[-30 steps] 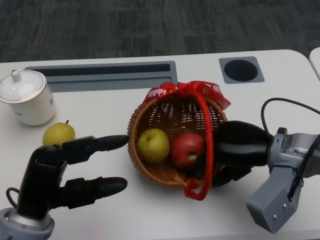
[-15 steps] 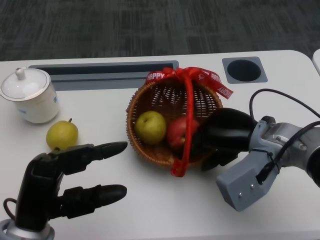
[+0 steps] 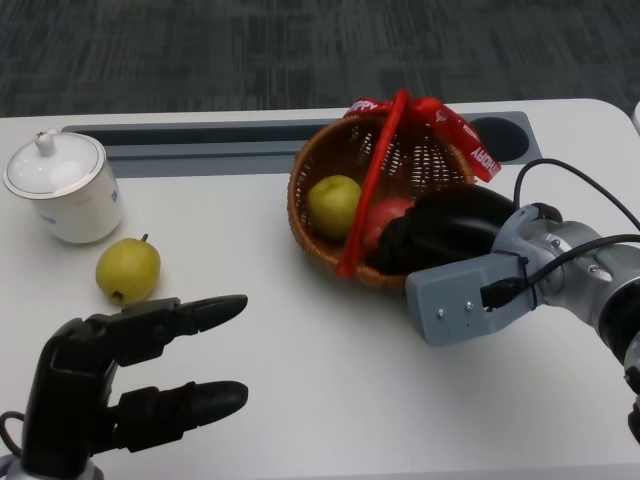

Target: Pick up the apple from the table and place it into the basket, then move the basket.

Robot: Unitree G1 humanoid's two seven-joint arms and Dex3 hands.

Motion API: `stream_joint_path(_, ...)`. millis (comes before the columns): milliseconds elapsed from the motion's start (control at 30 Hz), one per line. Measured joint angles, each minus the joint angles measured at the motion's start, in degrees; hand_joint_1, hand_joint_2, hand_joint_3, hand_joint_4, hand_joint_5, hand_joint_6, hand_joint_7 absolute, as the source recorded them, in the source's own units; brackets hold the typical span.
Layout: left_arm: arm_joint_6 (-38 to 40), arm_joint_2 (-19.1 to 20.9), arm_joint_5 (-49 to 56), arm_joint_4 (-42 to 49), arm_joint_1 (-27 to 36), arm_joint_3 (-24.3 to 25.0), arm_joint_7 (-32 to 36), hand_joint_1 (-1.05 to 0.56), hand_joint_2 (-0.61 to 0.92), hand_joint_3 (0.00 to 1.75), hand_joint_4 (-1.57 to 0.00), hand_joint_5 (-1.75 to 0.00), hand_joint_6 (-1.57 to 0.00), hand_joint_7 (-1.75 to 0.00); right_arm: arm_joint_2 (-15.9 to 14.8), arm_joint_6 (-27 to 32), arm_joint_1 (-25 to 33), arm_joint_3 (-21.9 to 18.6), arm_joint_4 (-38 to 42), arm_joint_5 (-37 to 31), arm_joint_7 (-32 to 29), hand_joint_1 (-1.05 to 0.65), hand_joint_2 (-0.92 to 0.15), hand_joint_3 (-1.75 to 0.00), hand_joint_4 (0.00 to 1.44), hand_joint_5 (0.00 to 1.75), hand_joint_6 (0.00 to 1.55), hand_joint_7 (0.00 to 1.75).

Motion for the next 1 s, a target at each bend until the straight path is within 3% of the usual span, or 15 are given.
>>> stream_joint_path(100,-0.3,0.0,0.1,0.0,0.4,0.0,0.2,-0.48,0.73,0.00,-1.10,-0.06,-1.00,-0.01,-0.1,3.6,-1.3,-2.1,0.4,0.7,-0.1,-0.35,-0.92,-0.05,1.15,0.30,0.99,0.00)
stream_joint_path(233,-1.2,-0.1,0.1,0.0,1.2,0.2,0.6,-0.48,0.73,0.00,-1.10,-0.06,-1.00,-0.01,-0.2,7.7,-2.8,-5.0,0.7,2.0,0.8,-0.33,-0.92,-0.04,1.16,0.12,0.99,0.00)
stream_joint_path(700,-5.7,0.3,-0.3,-0.4,7.9,0.7,0.8,-0.51,0.76,0.01,-1.11,-0.06,-1.00,0.00,-1.6,20.8,-5.3,-12.4,2.0,3.7,1.0,-0.33,-0.92,-0.04,1.18,0.03,1.00,0.01)
stream_joint_path(1000,-7.7,0.4,-0.7,-2.7,14.9,1.9,1.3,-0.47,0.75,0.00,-1.10,-0.04,-0.99,0.00,-2.5,24.1,-6.7,-15.9,2.1,4.2,-1.3,-0.32,-0.90,-0.01,1.27,0.04,1.04,0.01)
